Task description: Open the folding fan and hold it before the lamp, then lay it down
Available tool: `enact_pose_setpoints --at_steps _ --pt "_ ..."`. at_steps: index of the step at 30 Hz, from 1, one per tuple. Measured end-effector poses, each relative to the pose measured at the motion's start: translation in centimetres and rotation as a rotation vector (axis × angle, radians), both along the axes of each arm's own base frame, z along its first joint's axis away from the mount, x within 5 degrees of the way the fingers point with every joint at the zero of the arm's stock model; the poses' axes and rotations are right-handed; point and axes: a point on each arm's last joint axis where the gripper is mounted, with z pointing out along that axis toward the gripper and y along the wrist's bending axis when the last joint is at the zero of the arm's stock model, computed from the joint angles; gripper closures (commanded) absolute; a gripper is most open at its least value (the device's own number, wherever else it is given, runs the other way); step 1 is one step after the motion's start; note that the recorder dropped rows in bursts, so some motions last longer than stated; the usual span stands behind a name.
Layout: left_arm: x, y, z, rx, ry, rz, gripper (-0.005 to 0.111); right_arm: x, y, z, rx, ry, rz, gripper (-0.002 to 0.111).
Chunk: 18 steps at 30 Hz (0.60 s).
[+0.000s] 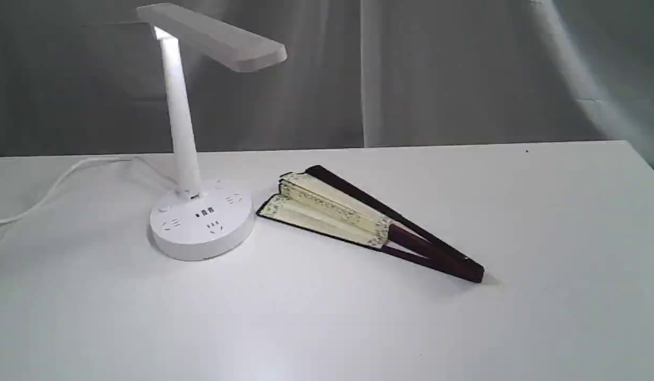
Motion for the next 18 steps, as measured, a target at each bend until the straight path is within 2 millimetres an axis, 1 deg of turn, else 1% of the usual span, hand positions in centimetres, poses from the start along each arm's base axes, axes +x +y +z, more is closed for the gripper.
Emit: enact_pose_setpoints --at_steps 13,18 --pt "0.0 0.0 0.02 0.0 -0.002 0.0 0.107 0.0 0.0 0.0 0.0 0.0 0.0 0.108" --pt "0.05 -0.03 0.41 -0.007 -0.046 -0.002 0.107 0.0 0.0 0.02 0.0 -0.002 0.0 0.108"
